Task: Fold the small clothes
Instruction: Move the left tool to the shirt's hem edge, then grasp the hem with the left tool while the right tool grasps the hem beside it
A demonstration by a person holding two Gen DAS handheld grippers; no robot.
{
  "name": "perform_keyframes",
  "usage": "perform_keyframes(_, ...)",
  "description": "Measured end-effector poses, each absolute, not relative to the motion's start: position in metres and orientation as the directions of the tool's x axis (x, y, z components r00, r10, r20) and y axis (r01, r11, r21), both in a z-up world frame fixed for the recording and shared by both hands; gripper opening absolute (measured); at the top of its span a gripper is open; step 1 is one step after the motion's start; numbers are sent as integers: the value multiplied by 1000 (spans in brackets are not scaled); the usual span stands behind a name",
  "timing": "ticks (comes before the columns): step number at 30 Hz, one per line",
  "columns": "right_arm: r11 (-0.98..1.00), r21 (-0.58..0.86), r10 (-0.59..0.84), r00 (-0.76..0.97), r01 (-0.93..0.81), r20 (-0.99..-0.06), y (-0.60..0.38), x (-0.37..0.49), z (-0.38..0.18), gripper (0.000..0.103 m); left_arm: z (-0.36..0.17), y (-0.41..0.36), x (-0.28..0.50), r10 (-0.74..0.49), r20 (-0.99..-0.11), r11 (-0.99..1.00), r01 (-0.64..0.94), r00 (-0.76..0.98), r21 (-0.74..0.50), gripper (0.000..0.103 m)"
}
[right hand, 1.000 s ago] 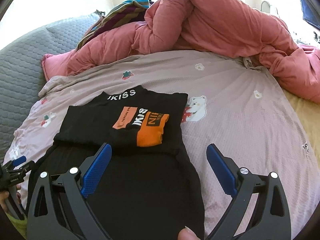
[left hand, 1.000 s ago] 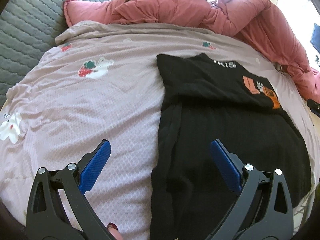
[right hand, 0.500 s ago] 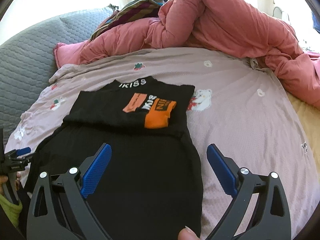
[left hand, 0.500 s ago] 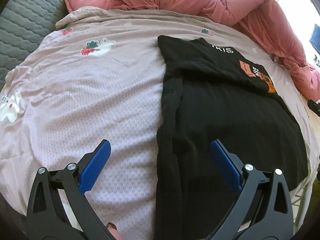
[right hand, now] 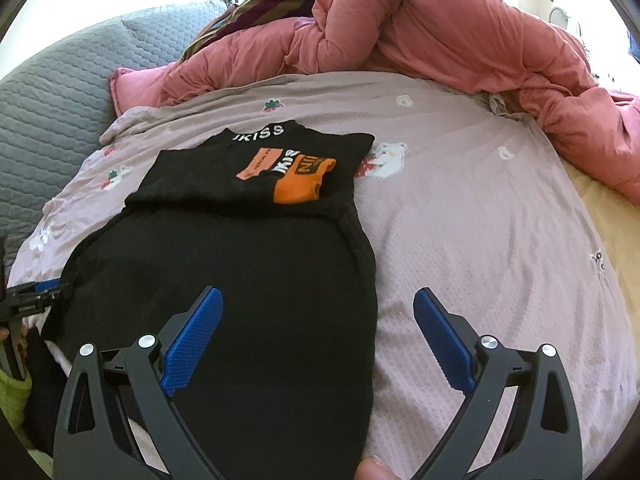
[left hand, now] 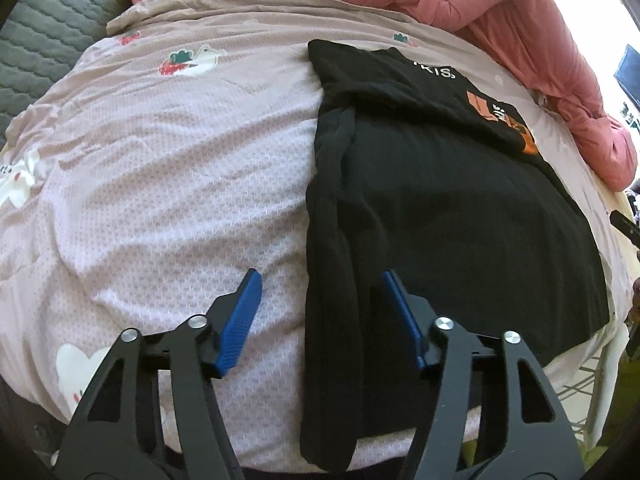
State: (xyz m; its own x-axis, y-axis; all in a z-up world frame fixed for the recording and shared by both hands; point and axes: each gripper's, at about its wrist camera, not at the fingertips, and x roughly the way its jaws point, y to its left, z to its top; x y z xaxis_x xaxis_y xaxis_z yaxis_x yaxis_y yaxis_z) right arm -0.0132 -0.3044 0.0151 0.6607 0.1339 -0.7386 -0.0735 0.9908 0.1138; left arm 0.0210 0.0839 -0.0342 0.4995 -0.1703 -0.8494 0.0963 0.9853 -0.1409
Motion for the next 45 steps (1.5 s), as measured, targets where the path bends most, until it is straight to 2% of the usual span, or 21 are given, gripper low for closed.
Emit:
perform_keyframes(3,989,114,144,656,-88,-741,-305,-20,14,96,-36,85,17,-176,-855,984,92,488,-150,48)
perform_keyframes(8,988,129,156,638,-89,-754,-312,-30,11,96,-36,86,11,-182,-859,983,81,479,-163,31)
perform_keyframes(23,974,184,225,578,-130,-784,-322,-58,-4,94,-39,76,1,-208,-871,978,71,445,-197,27)
perform_keyframes(27,969,187,245,564,-159,-789,-319,-62,-7,78,-41,78,1,-220,-872,975,58,437,-216,27)
perform_keyframes(29,966,198,259,556,-168,-790,-318,-64,-10,64,-40,76,-1,-214,-875,976,58,435,-209,27)
perform_keyframes(32,964,202,265,533,-175,-803,-318,-64,-16,49,-38,73,-4,-204,-877,979,68,435,-193,27)
perform_keyframes(42,956,241,292,499,-166,-816,-326,-62,-35,49,-46,75,-1,-203,-880,978,46,429,-203,27)
perform_keyframes(45,948,258,318,493,-187,-810,-324,-60,-34,32,-47,75,0,-203,-878,978,44,433,-204,27)
